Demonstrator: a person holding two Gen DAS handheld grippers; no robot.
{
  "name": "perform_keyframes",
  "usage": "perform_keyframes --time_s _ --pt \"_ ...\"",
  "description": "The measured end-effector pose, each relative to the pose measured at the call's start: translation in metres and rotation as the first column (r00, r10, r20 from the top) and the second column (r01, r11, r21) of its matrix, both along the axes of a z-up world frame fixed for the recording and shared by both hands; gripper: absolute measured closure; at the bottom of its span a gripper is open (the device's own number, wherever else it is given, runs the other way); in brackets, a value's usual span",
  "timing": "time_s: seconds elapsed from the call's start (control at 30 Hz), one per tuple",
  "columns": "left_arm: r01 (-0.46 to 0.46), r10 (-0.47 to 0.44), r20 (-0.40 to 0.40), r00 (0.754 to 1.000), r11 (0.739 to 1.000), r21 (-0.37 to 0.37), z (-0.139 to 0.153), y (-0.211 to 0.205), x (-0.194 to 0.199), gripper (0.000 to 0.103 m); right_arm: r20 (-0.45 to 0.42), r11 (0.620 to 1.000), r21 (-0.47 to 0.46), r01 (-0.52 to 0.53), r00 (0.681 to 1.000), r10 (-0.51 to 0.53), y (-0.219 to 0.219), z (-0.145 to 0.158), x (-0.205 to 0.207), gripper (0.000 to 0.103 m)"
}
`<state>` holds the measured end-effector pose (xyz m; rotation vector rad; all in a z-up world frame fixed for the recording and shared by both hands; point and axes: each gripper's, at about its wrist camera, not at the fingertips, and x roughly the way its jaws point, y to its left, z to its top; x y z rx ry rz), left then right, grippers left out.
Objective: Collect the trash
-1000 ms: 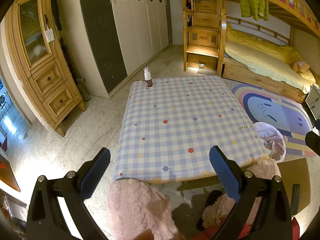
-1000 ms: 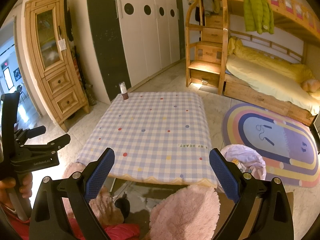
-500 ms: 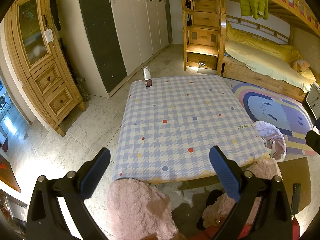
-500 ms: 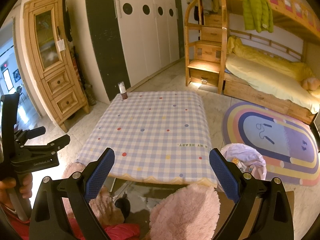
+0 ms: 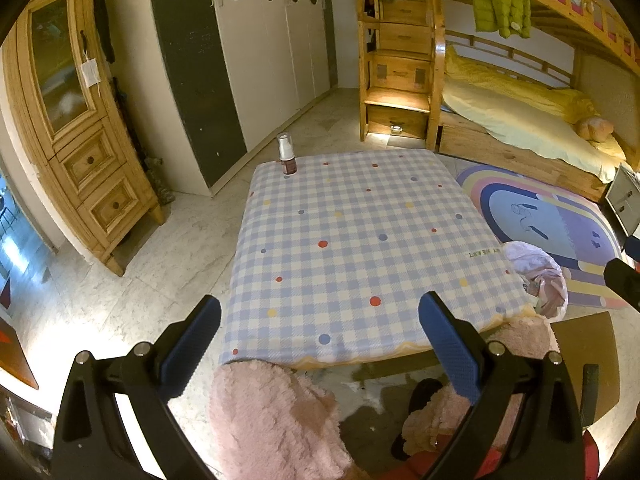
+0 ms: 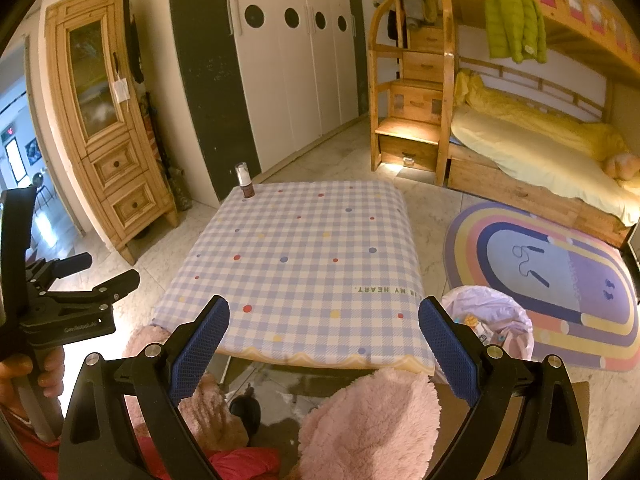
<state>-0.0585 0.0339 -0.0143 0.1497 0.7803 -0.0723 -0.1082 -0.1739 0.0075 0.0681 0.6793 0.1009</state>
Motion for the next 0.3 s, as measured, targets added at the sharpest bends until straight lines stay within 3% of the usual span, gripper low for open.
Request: perform_keyframes --time_s 0.3 --pt "0.020 -0.020 -0.026 0.999 1.000 0.023 -0.008 -0.008 0.011 0.007 0.003 0.999 0.016 0.051 0.999 -0.051 -0.016 -0.011 0.001 0.009"
